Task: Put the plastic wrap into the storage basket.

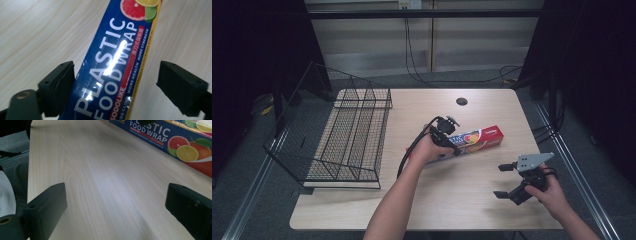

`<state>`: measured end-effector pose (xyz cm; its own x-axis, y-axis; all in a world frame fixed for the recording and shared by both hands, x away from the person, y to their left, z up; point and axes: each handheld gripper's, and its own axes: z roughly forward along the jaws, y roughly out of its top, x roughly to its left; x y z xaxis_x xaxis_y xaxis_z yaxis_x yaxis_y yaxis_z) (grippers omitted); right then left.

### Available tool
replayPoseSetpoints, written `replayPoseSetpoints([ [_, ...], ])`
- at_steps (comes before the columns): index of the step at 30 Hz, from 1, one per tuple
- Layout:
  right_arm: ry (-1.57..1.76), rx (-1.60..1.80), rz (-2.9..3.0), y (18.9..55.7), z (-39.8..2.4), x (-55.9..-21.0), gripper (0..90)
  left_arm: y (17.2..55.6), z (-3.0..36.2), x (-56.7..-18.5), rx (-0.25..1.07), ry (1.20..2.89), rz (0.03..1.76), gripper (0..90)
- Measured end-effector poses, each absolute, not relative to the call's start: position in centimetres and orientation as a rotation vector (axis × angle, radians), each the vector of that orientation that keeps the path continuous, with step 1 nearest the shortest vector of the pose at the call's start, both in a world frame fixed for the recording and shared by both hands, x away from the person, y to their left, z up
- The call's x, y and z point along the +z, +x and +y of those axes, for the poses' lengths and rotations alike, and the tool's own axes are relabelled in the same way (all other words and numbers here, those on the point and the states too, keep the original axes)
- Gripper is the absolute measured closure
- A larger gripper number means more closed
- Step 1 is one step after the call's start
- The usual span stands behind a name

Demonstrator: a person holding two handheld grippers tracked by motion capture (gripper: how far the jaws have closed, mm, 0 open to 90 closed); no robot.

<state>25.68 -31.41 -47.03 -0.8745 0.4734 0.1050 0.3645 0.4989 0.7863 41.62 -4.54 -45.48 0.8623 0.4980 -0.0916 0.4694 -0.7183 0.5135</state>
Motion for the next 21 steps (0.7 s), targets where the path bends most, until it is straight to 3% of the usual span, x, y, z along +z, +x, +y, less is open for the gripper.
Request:
replayPoseSetpoints([
  [5, 0.732, 1.335, 2.610, 25.7, -31.4, -47.0, 3.4, 41.3, -4.4, -45.2, 0.048, 2.518, 0.699, 24.9],
  [21, 0.735, 1.353, 2.608, 25.9, -31.5, -47.1, 3.4, 41.9, -5.4, -45.5, 0.038, 2.552, 0.683, 29.8],
])
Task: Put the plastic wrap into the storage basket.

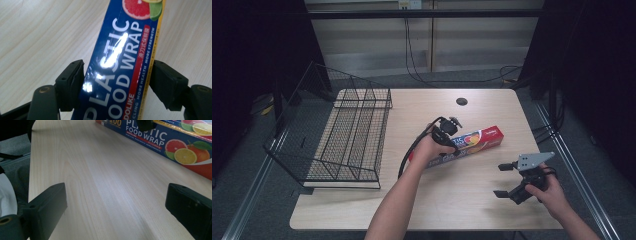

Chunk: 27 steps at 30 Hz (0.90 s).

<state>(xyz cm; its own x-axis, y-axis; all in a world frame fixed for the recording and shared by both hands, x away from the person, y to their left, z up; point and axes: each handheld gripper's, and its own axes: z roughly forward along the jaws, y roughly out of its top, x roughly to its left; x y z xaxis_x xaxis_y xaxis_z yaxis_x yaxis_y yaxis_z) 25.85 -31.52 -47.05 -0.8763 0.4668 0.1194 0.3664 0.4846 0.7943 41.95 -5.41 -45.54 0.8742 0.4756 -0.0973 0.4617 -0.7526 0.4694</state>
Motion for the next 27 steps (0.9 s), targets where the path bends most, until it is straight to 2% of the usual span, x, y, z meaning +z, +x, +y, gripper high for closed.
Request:
replayPoseSetpoints([
  [12, 0.742, 1.351, 2.612, 25.8, -31.5, -47.1, 3.4, 41.9, -5.7, -45.5, 0.003, 2.542, 0.708, 31.2],
  [18, 0.740, 1.353, 2.613, 25.8, -31.5, -47.1, 3.4, 41.5, -6.3, -45.1, -0.072, 2.592, 0.742, 35.7],
  [27, 0.735, 1.357, 2.608, 25.8, -31.5, -47.0, 3.4, 41.0, -7.1, -44.7, -0.104, 2.647, 0.772, 39.8],
])
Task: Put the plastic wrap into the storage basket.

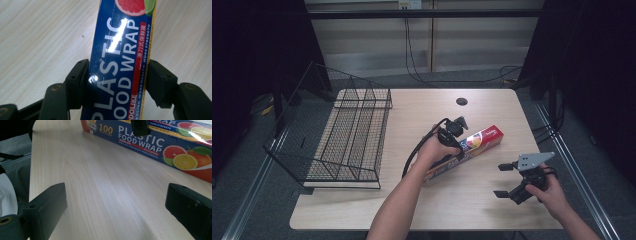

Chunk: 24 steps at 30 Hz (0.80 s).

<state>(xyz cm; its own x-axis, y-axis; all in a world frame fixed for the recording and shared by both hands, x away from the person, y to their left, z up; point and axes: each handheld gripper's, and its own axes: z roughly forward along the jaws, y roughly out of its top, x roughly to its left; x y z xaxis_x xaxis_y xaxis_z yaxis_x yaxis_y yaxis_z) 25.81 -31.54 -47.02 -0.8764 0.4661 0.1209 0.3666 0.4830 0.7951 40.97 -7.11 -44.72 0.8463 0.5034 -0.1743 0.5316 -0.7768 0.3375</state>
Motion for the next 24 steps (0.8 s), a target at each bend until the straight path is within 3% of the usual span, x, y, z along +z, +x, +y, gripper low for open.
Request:
replayPoseSetpoints([
  [12, 0.730, 1.360, 2.604, 25.8, -31.6, -47.0, 3.4, 40.1, -7.0, -44.6, -0.090, 2.572, 0.793, 45.4],
  [24, 0.735, 1.365, 2.600, 25.8, -31.7, -46.9, 3.3, 40.5, -5.2, -42.1, -0.114, 2.553, 0.886, 45.7],
])
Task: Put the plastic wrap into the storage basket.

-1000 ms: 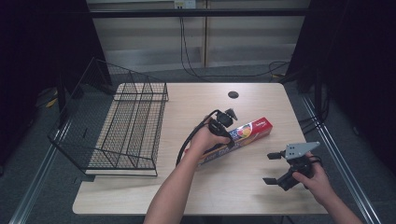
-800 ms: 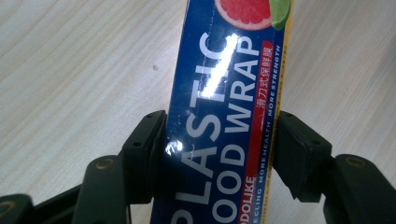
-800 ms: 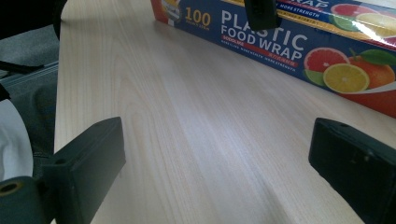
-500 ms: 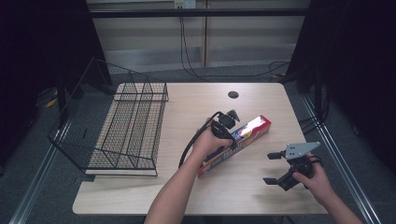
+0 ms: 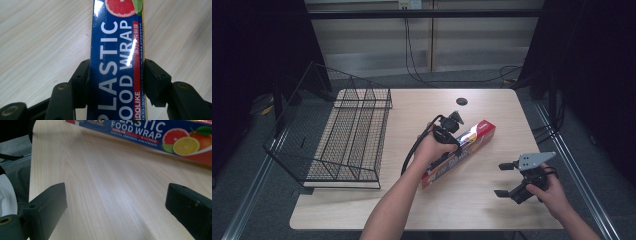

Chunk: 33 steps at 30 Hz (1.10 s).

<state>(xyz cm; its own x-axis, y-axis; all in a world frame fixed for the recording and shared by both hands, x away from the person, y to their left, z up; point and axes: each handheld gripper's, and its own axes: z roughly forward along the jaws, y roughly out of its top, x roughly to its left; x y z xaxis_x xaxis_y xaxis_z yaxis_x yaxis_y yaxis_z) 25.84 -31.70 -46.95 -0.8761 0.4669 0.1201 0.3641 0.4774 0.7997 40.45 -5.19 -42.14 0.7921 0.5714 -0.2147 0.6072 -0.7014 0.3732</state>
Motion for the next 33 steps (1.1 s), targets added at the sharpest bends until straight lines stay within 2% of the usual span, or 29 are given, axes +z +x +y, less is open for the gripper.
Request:
replayPoseSetpoints([
  [33, 0.739, 1.372, 2.586, 25.9, -31.7, -46.9, 3.2, 41.5, -0.2, -35.9, -0.032, 2.488, 1.093, 45.5],
])
